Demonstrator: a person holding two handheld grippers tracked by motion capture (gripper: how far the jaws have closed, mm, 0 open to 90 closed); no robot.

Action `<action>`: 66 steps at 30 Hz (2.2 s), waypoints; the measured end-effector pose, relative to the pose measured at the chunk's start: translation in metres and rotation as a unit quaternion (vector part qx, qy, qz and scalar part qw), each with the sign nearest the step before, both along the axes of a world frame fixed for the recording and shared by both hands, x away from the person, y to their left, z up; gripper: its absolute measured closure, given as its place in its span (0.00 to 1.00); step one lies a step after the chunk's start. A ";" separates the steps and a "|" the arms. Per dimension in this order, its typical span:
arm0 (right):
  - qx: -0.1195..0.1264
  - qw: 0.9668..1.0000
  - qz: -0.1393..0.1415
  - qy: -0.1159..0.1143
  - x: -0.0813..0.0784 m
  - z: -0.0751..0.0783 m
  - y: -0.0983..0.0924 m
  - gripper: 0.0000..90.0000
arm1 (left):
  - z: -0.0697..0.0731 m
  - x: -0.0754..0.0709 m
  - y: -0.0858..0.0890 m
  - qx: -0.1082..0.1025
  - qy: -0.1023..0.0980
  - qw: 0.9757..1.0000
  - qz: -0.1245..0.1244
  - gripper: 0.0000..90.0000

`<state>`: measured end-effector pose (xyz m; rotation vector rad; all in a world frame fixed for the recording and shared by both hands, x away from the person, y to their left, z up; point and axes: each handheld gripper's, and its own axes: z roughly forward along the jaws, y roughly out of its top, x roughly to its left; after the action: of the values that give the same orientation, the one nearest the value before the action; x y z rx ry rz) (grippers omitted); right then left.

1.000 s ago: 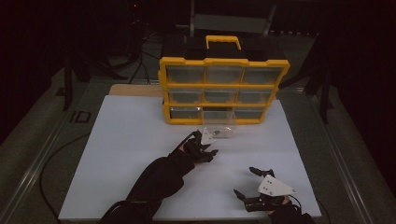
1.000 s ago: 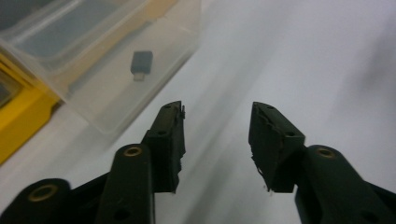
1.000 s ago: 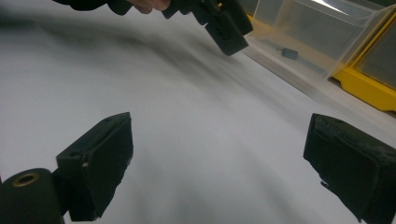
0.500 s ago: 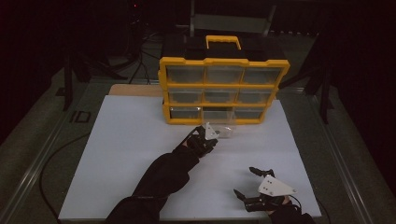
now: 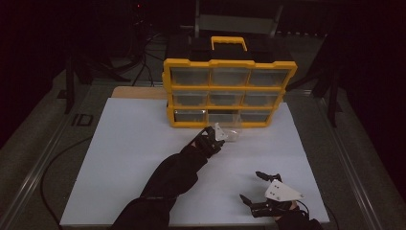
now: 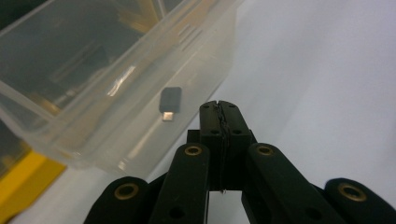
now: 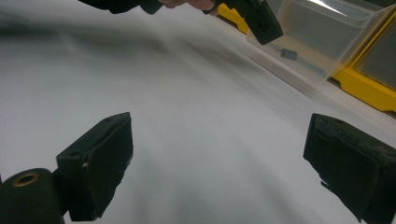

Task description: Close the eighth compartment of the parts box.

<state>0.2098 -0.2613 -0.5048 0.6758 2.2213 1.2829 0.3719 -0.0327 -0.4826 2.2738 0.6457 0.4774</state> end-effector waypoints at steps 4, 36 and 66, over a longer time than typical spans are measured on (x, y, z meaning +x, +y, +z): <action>0.001 1.000 0.001 -0.001 0.000 0.000 0.000 0.09 | 0.001 0.002 -0.005 0.007 -0.002 1.000 0.001 0.99; 0.006 1.000 0.000 -0.002 0.000 0.001 -0.001 0.09 | 0.005 0.029 -0.010 0.012 -0.022 0.999 0.029 0.99; 0.010 1.000 -0.012 -0.005 0.001 0.002 -0.002 0.09 | 0.003 0.059 -0.014 -0.005 -0.049 0.997 0.055 0.99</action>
<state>0.2103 -0.2634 -0.5031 0.7008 2.1892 1.2942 0.4304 -0.0467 -0.4798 2.1973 0.7241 0.6338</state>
